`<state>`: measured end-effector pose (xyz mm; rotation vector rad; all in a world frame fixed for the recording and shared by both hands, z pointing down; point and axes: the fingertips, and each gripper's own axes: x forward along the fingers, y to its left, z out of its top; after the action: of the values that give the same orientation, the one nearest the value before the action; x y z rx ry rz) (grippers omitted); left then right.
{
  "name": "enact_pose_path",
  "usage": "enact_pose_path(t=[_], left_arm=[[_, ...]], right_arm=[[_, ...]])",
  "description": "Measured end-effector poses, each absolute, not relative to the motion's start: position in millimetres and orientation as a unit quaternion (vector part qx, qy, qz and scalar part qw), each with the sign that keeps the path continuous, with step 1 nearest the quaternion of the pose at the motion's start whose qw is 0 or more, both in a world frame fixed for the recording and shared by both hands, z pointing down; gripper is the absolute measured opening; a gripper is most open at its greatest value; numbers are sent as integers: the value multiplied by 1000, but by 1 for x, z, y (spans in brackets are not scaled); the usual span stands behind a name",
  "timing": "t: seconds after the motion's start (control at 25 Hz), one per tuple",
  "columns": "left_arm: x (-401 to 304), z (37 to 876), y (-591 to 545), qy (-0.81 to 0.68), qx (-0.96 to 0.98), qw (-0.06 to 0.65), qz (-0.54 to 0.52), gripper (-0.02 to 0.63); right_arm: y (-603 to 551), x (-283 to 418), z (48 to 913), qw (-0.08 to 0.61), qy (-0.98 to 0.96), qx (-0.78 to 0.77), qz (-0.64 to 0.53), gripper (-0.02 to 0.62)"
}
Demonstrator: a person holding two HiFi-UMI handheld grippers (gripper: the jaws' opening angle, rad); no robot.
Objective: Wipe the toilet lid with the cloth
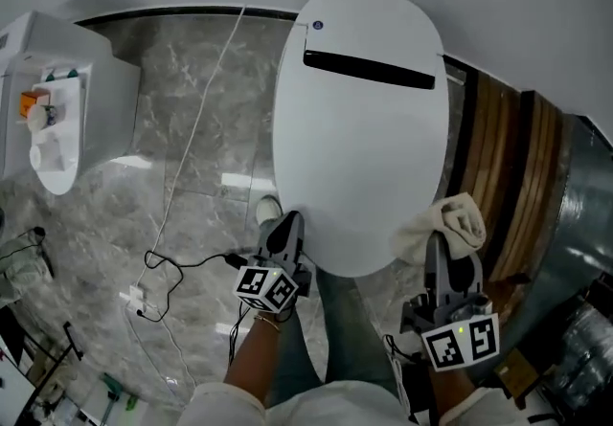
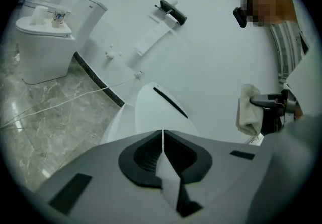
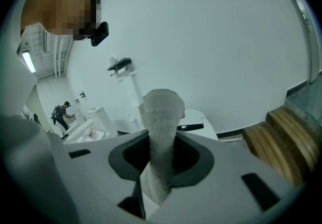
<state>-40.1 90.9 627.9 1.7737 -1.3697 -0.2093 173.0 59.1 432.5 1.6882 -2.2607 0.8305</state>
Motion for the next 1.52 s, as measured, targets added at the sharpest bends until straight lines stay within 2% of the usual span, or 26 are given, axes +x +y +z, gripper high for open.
enact_pose_path(t=[0.48,1.08,1.2,1.36,1.52], left_arm=[[-39,690,92,-555,715,417,-77,17],[-34,709,88,-547,727,412,-46,17],[-45,694,79,-563,735,377,-27,17],[-76,616,35,-599,753,274,-7,17],[-95,542,-23,-584,785,206,16,17]], right_arm=[[61,146,550,116,-753,564,320,86],[55,144,579,129,-744,569,326,86],[51,138,576,130,-746,568,323,86],[34,114,567,149,-757,548,323,86],[-1,59,572,168,-752,491,406,86]])
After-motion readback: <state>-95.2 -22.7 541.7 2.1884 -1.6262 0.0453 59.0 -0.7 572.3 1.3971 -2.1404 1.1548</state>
